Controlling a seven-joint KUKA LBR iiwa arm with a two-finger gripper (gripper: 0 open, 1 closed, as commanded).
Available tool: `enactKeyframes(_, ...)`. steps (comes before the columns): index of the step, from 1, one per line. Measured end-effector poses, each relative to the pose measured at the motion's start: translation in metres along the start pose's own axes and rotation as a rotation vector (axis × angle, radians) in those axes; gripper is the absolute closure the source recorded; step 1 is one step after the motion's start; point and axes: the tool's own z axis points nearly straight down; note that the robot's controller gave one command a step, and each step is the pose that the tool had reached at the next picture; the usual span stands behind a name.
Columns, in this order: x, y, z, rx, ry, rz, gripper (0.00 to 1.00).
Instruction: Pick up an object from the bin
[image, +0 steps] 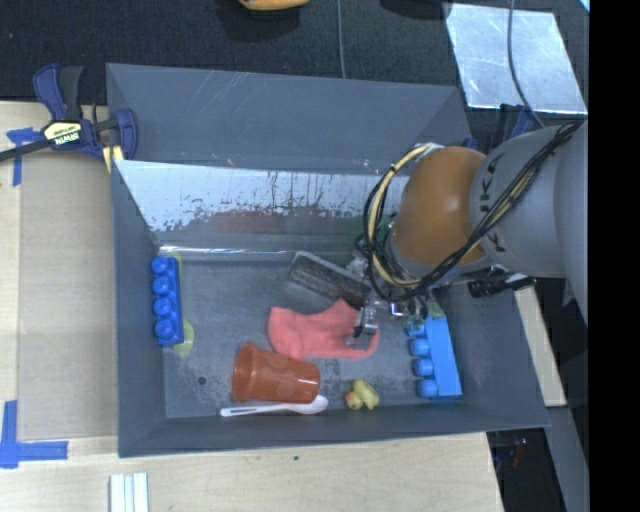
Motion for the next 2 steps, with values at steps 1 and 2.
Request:
enactKeyframes(1, -0.0235, 0.0202, 0.0106, 0.0, -0.004, -0.162, 1.0)
enactKeyframes(2, -0.0235, 0.0202, 0.0106, 0.0, -0.004, -0.163, 1.0)
